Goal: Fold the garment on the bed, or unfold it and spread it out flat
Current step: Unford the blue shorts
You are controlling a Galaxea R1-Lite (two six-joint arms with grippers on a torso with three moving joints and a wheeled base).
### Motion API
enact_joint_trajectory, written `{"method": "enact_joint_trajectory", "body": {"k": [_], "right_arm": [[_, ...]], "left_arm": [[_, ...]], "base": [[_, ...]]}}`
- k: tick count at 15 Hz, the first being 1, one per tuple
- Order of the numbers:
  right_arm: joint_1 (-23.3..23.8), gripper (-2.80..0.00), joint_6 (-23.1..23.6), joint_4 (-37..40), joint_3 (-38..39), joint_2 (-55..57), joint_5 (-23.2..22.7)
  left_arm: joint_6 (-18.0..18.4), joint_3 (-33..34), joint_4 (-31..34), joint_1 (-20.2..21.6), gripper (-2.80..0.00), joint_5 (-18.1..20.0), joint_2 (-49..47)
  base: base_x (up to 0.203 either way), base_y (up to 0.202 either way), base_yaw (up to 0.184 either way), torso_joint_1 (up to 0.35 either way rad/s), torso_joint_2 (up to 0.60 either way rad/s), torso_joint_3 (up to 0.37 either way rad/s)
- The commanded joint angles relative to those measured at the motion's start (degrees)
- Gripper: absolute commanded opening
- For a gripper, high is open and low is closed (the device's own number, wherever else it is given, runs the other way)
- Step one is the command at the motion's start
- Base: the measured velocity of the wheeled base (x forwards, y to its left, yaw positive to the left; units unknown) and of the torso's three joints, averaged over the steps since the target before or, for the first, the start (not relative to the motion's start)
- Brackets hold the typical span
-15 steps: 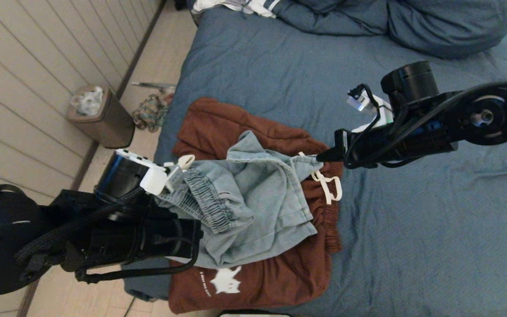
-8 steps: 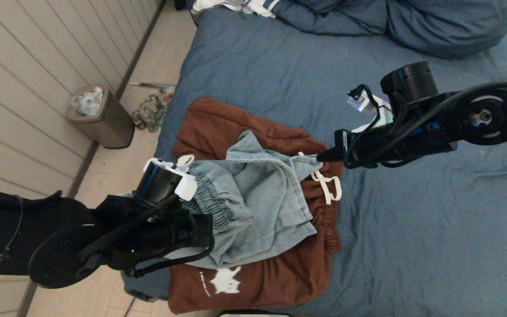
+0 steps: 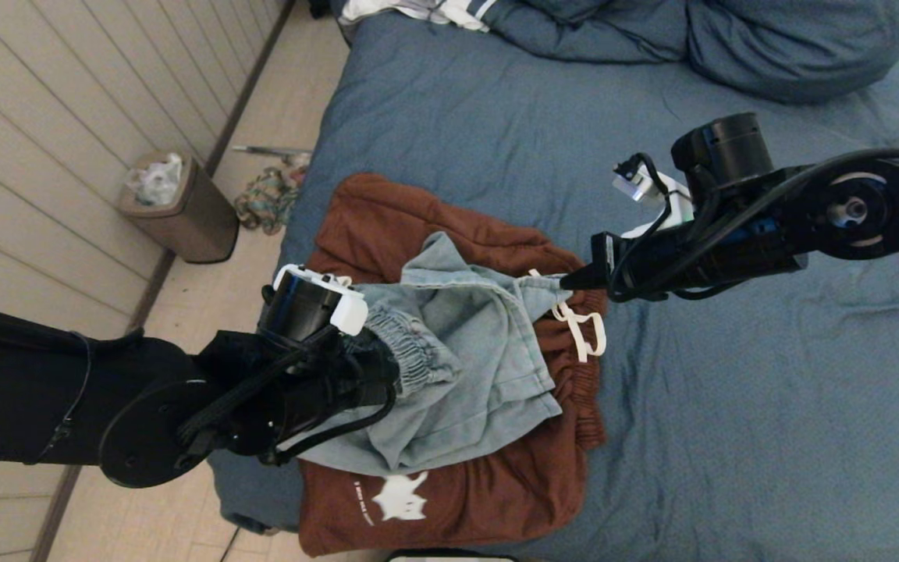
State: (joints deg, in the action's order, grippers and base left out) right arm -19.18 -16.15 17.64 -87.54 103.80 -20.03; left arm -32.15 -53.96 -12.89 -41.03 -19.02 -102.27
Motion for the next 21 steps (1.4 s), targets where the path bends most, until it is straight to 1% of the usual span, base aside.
{"method": "enact_joint_trajectory", "body": {"k": [1,6,8,9,10,11,15,18,20,21], "right_arm": [[0.0,-2.80,-0.1,0.1,0.1,-0.1,-0.2],[0.0,-2.80,-0.2,0.1,0.0,0.0,-0.2],[0.0,-2.80,-0.2,0.1,0.0,0.0,-0.2],[-0.1,-2.80,-0.2,0.0,0.0,0.1,-0.2],[-0.1,-2.80,-0.2,0.0,0.0,0.1,-0.3],[-0.1,-2.80,-0.2,0.0,0.0,0.1,-0.2],[-0.1,-2.80,-0.2,0.1,0.2,0.0,-0.3],[-0.1,-2.80,-0.2,0.1,0.2,0.1,-0.3],[-0.2,-2.80,-0.2,0.1,0.2,0.1,-0.3],[-0.2,-2.80,-0.2,0.1,0.2,0.1,-0.3]], "left_arm": [[-0.8,-0.7,-1.1,0.1,0.00,-0.1,-1.8],[-2.5,-2.8,-1.3,0.0,0.00,-0.2,-4.1],[-2.6,-3.2,-0.9,0.0,0.00,-0.2,-4.1],[-3.2,-3.9,-0.1,0.0,0.00,-0.6,-4.1],[-3.8,-4.7,0.8,0.0,0.00,-2.1,-4.2],[-4.1,-4.9,1.2,0.0,0.00,-2.6,-4.3],[-4.3,-5.3,0.8,0.0,0.00,-2.4,-5.0],[-5.1,-7.2,0.8,0.1,0.00,-3.0,-5.7],[-5.0,-8.3,1.1,0.8,0.00,-2.9,-4.7],[-4.9,-8.4,1.5,1.0,-2.80,-2.9,-4.3]], "base": [[0.000,0.000,0.000,0.000,0.00,0.000],[0.000,0.000,0.000,0.000,0.00,0.000],[0.000,0.000,0.000,0.000,0.00,0.000],[0.000,0.000,0.000,0.000,0.00,0.000],[0.000,0.000,0.000,0.000,0.00,0.000],[0.000,0.000,0.000,0.000,0.00,0.000],[0.000,0.000,0.000,0.000,0.00,0.000],[0.000,0.000,0.000,0.000,0.00,0.000],[0.000,0.000,0.000,0.000,0.00,0.000],[0.000,0.000,0.000,0.000,0.00,0.000]]}}
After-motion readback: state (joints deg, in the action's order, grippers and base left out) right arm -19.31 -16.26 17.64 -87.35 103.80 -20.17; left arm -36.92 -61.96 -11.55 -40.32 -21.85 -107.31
